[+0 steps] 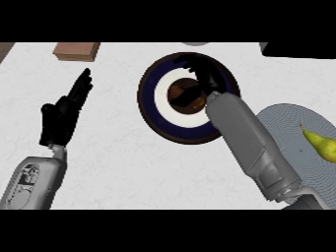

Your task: Pick the sweet potato from the placemat and place it in the plate

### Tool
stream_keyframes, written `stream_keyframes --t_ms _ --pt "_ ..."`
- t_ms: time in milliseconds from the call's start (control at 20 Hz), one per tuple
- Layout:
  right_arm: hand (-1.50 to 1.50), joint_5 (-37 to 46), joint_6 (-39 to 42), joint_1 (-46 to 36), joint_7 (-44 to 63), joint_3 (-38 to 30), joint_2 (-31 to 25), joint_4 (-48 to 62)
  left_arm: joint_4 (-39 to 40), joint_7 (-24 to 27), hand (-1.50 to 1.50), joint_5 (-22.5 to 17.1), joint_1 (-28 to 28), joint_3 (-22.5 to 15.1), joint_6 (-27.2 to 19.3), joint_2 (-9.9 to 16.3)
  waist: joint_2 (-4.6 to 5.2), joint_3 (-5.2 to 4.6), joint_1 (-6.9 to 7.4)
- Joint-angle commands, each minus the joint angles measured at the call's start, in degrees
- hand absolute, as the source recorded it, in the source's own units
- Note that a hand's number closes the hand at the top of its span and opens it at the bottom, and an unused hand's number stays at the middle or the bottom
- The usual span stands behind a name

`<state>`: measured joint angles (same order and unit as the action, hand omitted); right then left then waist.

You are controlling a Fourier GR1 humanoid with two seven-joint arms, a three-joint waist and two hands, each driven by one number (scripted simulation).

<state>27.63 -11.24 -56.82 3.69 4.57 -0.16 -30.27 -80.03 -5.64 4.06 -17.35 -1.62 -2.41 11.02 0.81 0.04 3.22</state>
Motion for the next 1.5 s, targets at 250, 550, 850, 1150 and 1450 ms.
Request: stream_keyframes --t_ms 250,550,850,1150,1450 --pt "-1.50 -16.76 -5.75 1.46 -10.98 -6.76 0.16 -1.66 -1.45 -2.40 0.00 0.16 0.65 0.72 0.24 0.75 -0.51 0.03 -1.38" --pt "-1.50 -21.59 -4.89 4.79 -10.01 -15.01 -4.30 -4.82 -1.16 -1.58 0.00 -1.20 1.92 3.12 1.85 2.74 -0.83 -0.02 -3.28" --pt "-1.50 -26.53 2.35 13.47 -11.38 -19.13 -12.48 -10.29 -1.66 -1.13 0.00 0.78 2.94 2.06 -0.28 0.74 -0.92 -0.03 -3.62" --pt "-1.50 -28.35 10.39 19.22 -17.86 -20.58 -17.79 -7.72 0.67 -0.61 0.00 -0.58 0.40 4.36 2.28 2.03 -0.66 -0.02 -3.05" --pt "-1.50 -28.12 15.18 18.06 -24.46 -21.72 -21.86 1.18 -4.23 -2.99 0.00 2.62 2.65 1.20 -0.98 -1.98 -0.64 0.00 -2.57"
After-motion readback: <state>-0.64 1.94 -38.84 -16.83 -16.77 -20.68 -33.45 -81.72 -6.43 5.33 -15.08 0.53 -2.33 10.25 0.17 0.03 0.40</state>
